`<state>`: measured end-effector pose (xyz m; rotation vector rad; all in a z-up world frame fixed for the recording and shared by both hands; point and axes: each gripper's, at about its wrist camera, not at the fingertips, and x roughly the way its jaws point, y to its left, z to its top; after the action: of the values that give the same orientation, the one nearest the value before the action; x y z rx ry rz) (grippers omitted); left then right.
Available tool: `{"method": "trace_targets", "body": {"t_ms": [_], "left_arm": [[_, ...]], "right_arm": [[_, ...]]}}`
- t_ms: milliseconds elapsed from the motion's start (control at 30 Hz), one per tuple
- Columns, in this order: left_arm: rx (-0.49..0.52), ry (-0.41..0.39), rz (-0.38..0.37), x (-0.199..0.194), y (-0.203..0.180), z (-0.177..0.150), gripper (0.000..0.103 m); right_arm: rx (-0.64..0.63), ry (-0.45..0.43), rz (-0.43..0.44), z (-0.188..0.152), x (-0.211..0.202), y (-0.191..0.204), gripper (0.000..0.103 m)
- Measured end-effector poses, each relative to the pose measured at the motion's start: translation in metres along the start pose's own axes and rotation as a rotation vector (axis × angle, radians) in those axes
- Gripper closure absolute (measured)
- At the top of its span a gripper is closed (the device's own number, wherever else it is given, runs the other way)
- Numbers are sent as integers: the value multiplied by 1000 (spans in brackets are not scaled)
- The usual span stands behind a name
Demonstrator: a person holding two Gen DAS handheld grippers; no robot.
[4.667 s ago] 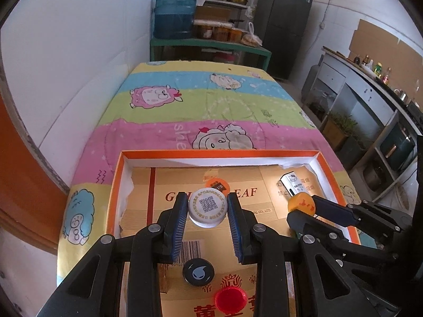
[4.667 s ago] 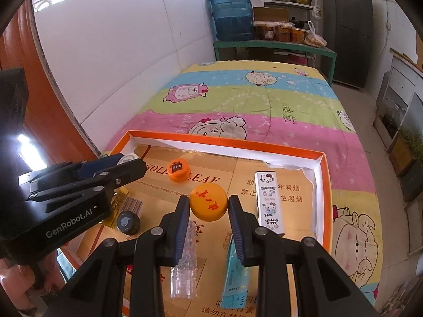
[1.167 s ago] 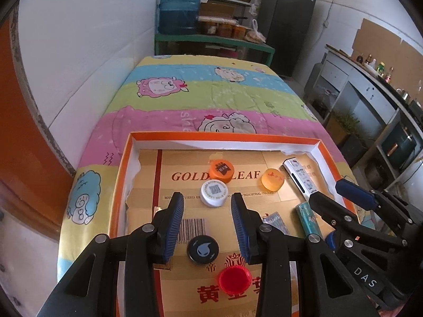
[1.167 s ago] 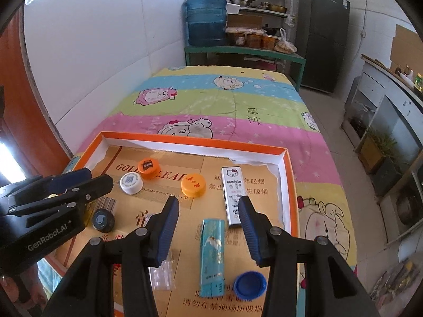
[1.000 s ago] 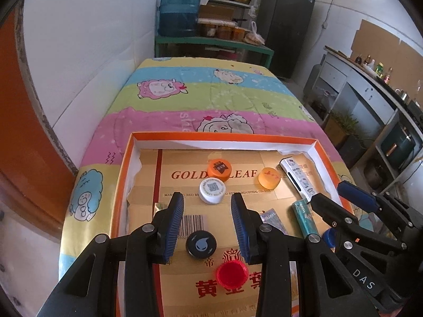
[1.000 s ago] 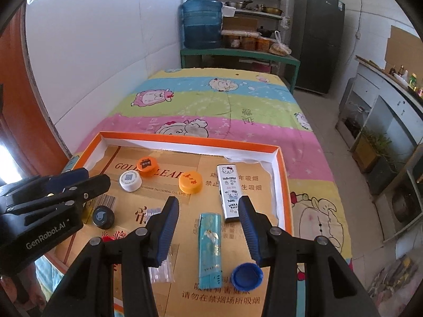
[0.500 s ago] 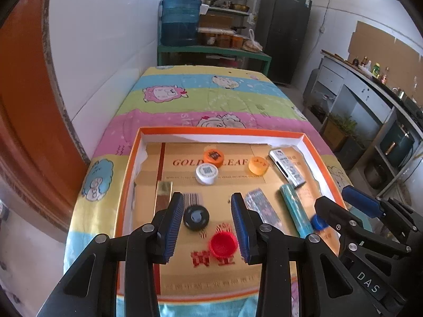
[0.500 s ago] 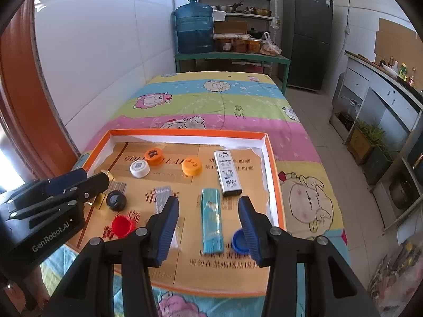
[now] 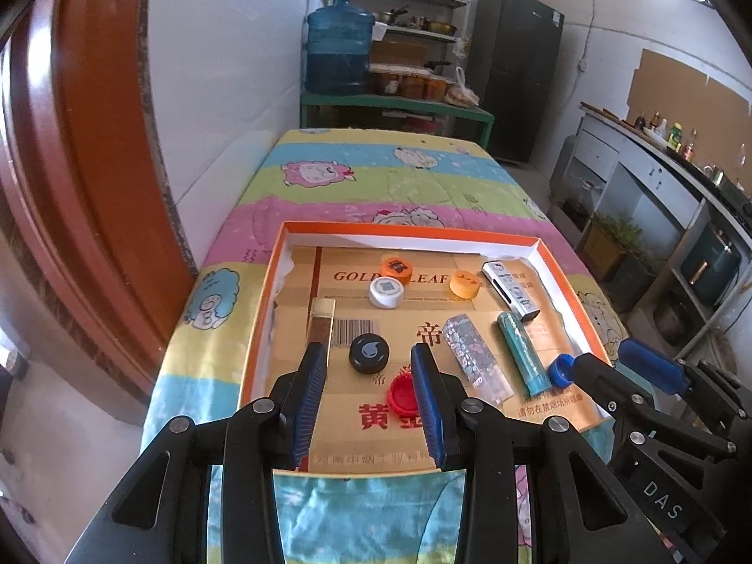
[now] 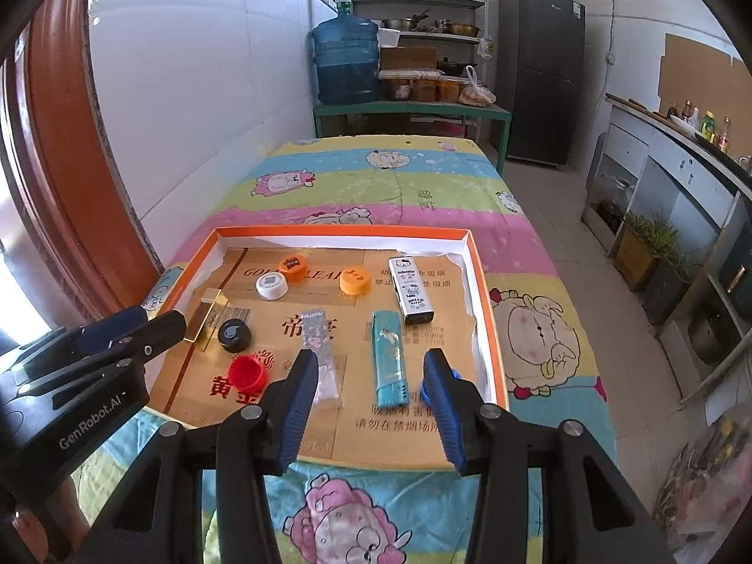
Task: Organize rigid objects
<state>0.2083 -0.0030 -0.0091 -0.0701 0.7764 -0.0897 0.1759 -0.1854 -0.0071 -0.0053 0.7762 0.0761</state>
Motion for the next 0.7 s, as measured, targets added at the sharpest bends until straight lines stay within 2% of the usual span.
{"method": "trace_targets", "body": {"t_ms": [300, 700], "left_arm": [[-14, -22, 4, -21, 1, -10, 65], [-12, -95, 26, -52, -1, -18, 65]], "right_arm": [[10, -19, 8, -8, -17, 2, 56], [6, -63, -8, -14, -40, 5, 56]]}}
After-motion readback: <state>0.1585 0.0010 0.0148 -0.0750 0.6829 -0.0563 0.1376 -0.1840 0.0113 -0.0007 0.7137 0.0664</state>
